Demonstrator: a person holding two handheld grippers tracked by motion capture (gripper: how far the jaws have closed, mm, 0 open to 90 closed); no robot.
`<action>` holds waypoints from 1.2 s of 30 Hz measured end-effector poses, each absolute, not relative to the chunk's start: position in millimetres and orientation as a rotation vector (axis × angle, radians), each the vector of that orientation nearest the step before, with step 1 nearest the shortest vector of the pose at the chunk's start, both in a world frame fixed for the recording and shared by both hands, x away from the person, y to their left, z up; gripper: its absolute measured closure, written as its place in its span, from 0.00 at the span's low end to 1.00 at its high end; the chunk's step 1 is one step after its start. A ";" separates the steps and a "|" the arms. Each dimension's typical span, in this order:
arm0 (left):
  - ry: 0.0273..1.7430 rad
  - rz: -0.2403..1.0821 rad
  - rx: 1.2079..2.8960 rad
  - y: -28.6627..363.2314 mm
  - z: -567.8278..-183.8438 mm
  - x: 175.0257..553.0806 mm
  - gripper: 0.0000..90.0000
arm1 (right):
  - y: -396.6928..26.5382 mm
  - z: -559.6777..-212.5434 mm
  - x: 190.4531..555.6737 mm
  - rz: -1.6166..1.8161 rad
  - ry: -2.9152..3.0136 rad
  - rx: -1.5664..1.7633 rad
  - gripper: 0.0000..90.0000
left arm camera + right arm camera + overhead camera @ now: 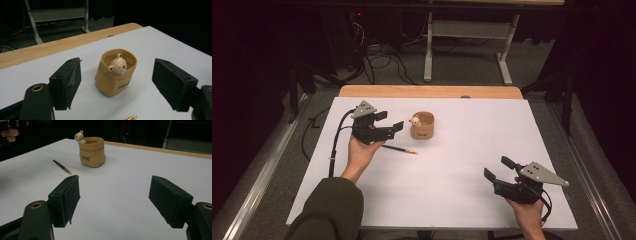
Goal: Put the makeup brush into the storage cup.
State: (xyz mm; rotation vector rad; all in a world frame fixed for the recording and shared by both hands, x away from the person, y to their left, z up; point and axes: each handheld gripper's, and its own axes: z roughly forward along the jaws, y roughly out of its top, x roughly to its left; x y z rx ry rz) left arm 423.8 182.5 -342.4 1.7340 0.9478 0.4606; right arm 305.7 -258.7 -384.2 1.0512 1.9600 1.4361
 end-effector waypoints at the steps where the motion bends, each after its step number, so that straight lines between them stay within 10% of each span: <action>1: 0.950 0.466 1.743 180.8 -341.7 428.6 0.26 | -258.6 -384.2 305.6 1.435 1.960 1.055 0.29; 36: 0.956 0.477 1.818 176.1 -337.0 439.1 0.26 | -258.3 -384.2 305.6 1.435 1.968 1.047 0.29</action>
